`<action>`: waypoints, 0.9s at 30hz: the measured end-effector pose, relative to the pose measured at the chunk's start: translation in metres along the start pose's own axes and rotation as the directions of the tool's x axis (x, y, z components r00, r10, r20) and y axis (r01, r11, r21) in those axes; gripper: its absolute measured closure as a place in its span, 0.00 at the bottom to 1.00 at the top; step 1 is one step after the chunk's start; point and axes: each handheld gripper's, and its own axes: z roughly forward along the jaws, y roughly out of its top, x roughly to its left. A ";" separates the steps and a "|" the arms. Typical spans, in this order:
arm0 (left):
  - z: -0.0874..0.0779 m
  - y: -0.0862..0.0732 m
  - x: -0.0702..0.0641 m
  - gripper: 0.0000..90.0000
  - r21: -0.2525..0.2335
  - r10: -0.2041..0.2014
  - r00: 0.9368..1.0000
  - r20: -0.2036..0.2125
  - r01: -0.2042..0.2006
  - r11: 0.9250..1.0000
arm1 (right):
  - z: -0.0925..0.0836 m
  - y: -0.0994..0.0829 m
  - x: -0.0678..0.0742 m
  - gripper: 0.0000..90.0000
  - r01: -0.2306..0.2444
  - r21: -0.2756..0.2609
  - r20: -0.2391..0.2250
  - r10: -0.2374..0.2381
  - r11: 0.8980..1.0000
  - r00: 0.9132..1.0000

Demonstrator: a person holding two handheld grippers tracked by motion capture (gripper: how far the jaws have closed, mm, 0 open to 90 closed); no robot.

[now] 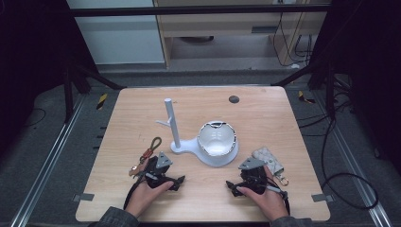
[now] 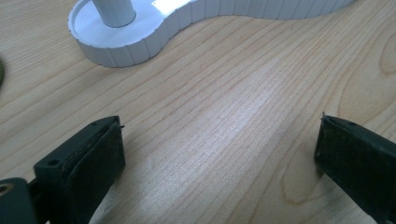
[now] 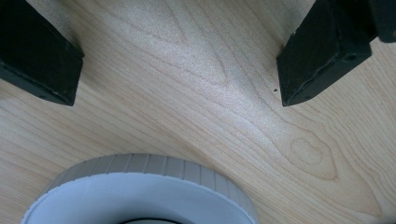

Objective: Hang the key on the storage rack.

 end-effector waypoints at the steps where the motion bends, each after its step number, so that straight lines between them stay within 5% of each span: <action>1: 0.000 0.000 0.000 0.01 0.000 0.003 1.000 0.004 -0.003 1.000 | 0.000 0.000 0.000 0.00 -0.002 0.000 -0.001 0.002 1.000 1.000; 6: -0.006 0.001 0.002 0.04 -0.016 -0.004 0.999 0.035 0.004 1.000 | 0.000 0.000 0.000 0.00 -0.004 -0.001 0.001 0.004 1.000 1.000; 13: -0.024 0.009 0.009 0.06 -0.052 -0.016 1.000 0.013 0.016 0.999 | 0.000 0.000 0.000 0.00 -0.002 -0.001 0.001 0.002 1.000 1.000; 17: -0.045 0.021 0.017 0.09 0.031 0.009 0.999 -0.034 -0.008 0.999 | -0.001 -0.001 0.000 0.00 -0.003 -0.001 0.000 0.003 1.000 1.000; 22: -0.064 0.030 0.045 0.09 0.113 -0.082 0.995 -0.055 0.088 0.990 | -0.001 -0.001 0.000 0.00 0.004 -0.002 0.004 -0.004 1.000 1.000; 27: -0.066 0.032 0.066 0.08 0.181 -0.071 0.989 -0.127 0.093 0.979 | -0.001 -0.002 0.000 0.00 0.006 -0.002 0.003 -0.006 1.000 1.000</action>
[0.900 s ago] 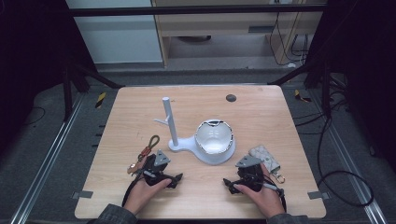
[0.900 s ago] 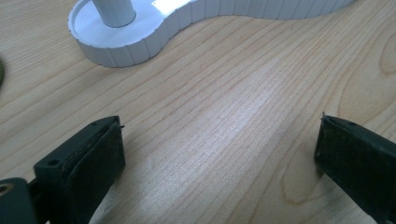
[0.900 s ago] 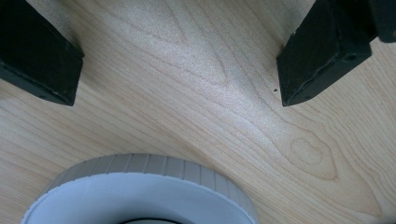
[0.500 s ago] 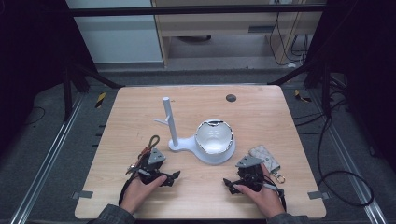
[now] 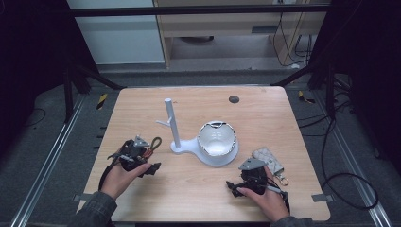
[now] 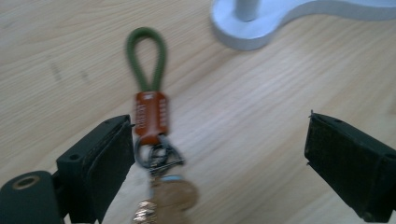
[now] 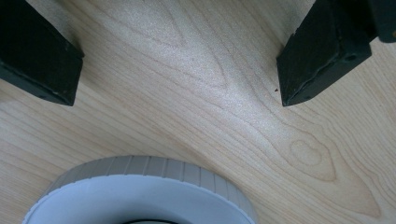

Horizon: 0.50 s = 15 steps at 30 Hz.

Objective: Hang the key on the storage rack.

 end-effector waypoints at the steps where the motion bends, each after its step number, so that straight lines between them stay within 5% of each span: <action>1: 0.000 0.002 0.005 0.08 0.004 -0.008 1.000 0.000 0.008 1.000 | 0.000 0.000 0.000 0.00 0.003 -0.001 0.001 -0.003 1.000 1.000; 4: -0.001 0.007 0.016 0.09 0.038 0.008 0.999 -0.037 -0.007 0.999 | 0.000 0.000 0.000 0.00 0.002 -0.001 0.002 -0.002 1.000 1.000; 15: 0.000 0.020 0.028 0.20 0.106 -0.006 0.999 -0.035 0.010 0.994 | -0.001 0.000 0.001 0.00 -0.009 0.001 -0.001 0.009 1.000 1.000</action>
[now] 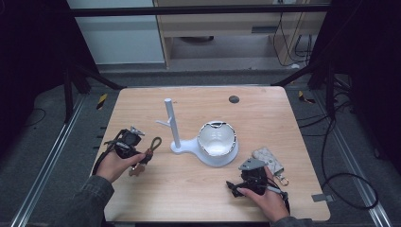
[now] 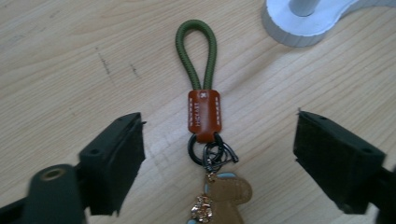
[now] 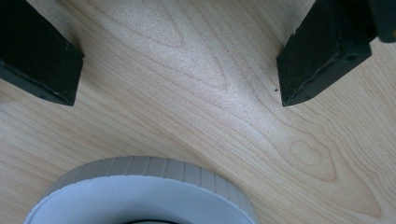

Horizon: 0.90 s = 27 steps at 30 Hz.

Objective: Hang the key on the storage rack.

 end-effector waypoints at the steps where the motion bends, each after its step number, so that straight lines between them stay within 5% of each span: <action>1: 0.000 0.000 0.000 0.21 0.000 0.000 1.000 0.000 0.000 1.000 | 0.000 0.000 0.000 0.00 -0.001 0.000 0.000 0.001 1.000 1.000; 14: 0.008 -0.001 0.008 0.39 0.034 -0.034 0.999 0.016 0.034 0.999 | 0.000 0.000 0.000 0.00 -0.003 -0.001 0.001 0.003 1.000 1.000; 27: 0.029 0.005 0.003 0.52 0.063 -0.034 0.999 0.021 0.032 0.997 | 0.000 0.000 0.000 0.00 -0.001 -0.001 0.002 0.001 1.000 1.000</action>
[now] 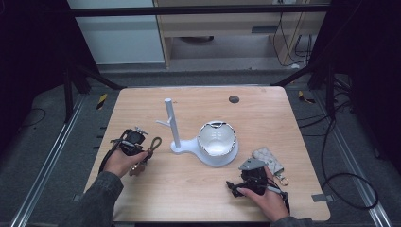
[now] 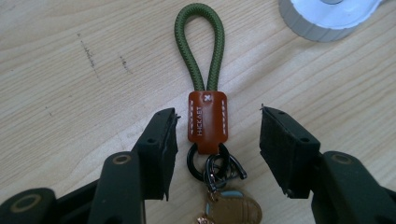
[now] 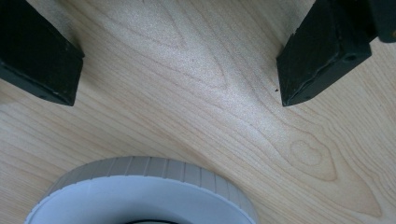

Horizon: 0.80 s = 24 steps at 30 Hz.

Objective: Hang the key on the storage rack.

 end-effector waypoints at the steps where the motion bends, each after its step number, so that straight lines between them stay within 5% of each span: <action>1: 0.001 0.001 0.001 0.52 0.002 0.005 1.000 -0.001 -0.005 1.000 | 0.000 0.000 0.000 0.00 -0.001 0.000 -0.001 0.001 1.000 1.000; 24: 0.018 0.001 0.008 0.66 0.027 -0.020 1.000 0.022 0.019 0.999 | 0.000 0.000 0.000 0.00 0.000 0.001 0.000 0.000 1.000 1.000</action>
